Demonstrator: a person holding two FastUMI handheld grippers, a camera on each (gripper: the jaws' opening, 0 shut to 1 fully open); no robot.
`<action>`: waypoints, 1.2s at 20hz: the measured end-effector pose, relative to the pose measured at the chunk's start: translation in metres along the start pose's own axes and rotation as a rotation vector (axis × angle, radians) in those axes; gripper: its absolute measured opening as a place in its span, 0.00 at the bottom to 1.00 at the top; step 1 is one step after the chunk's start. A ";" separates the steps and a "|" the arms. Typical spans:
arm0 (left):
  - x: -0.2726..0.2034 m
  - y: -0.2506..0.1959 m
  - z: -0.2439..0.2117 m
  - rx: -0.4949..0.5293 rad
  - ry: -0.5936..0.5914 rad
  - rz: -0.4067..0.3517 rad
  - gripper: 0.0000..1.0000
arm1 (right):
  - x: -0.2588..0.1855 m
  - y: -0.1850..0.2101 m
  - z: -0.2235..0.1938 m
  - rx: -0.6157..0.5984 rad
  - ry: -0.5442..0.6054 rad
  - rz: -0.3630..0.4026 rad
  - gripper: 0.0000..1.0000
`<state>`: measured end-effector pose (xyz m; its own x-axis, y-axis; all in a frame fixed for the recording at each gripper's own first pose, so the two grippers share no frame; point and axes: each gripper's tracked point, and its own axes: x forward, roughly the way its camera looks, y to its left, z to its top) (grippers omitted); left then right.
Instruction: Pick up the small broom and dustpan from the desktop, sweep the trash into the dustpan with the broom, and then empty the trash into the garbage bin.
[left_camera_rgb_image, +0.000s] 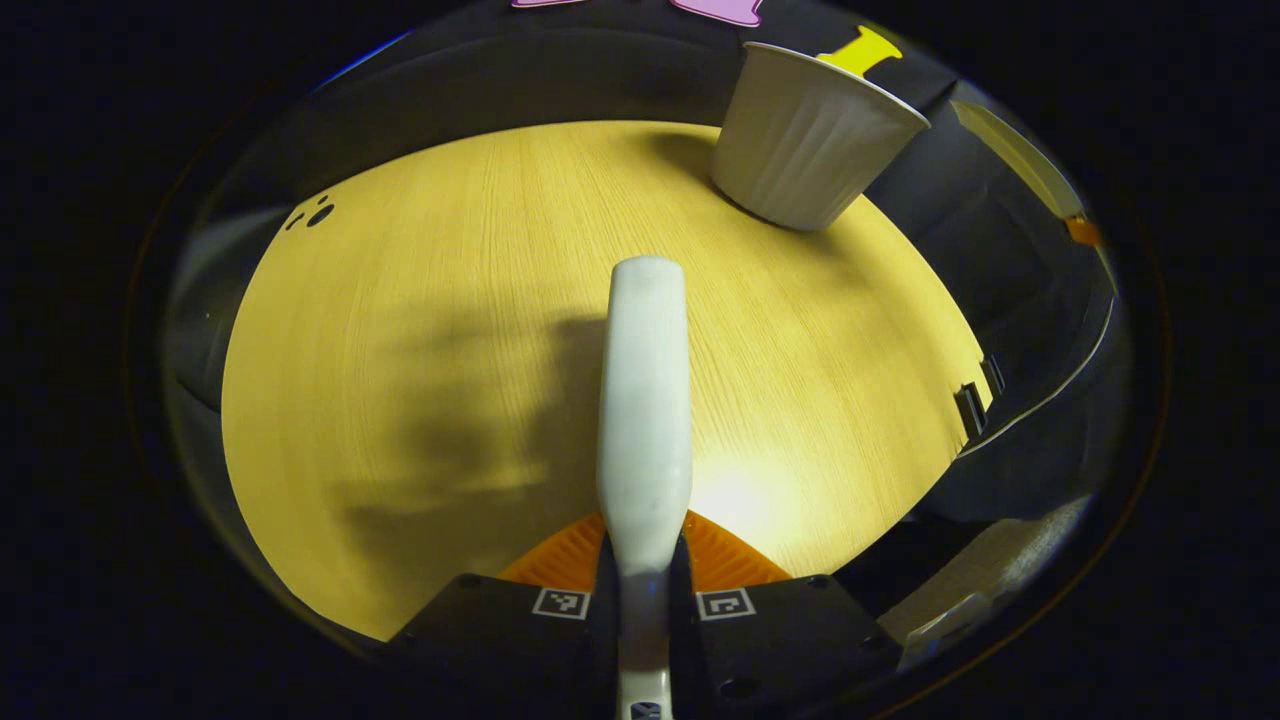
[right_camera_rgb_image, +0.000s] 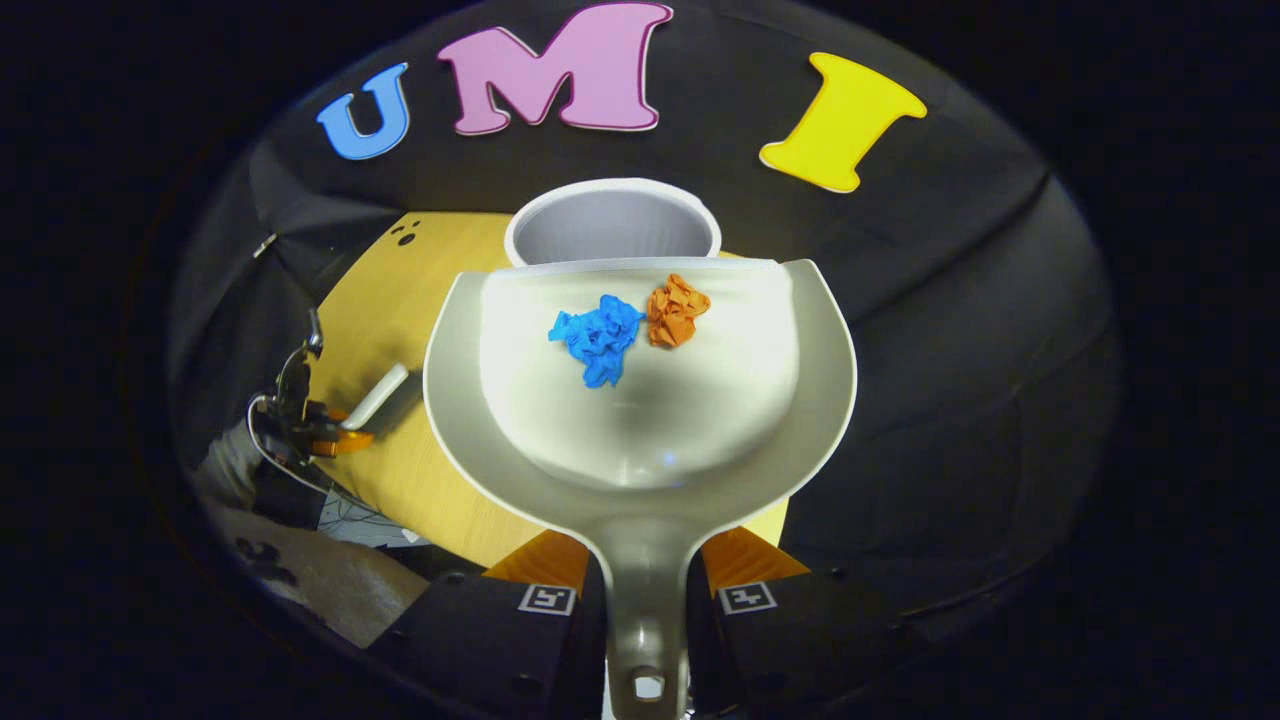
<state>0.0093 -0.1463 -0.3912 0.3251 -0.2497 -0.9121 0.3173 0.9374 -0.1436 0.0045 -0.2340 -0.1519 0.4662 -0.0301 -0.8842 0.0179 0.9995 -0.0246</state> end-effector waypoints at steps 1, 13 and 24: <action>-0.001 0.000 -0.002 -0.001 -0.002 0.003 0.24 | 0.002 -0.011 0.010 -0.011 0.003 -0.028 0.37; -0.011 0.019 -0.023 -0.051 -0.007 0.014 0.24 | 0.061 -0.058 0.101 -0.274 0.168 -0.206 0.37; -0.013 0.021 -0.025 -0.072 -0.017 0.013 0.22 | 0.060 -0.057 0.134 -0.559 0.438 -0.241 0.37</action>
<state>-0.0111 -0.1171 -0.3917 0.3439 -0.2407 -0.9076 0.2481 0.9555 -0.1594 0.1497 -0.2930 -0.1415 0.1093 -0.3603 -0.9264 -0.4317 0.8223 -0.3708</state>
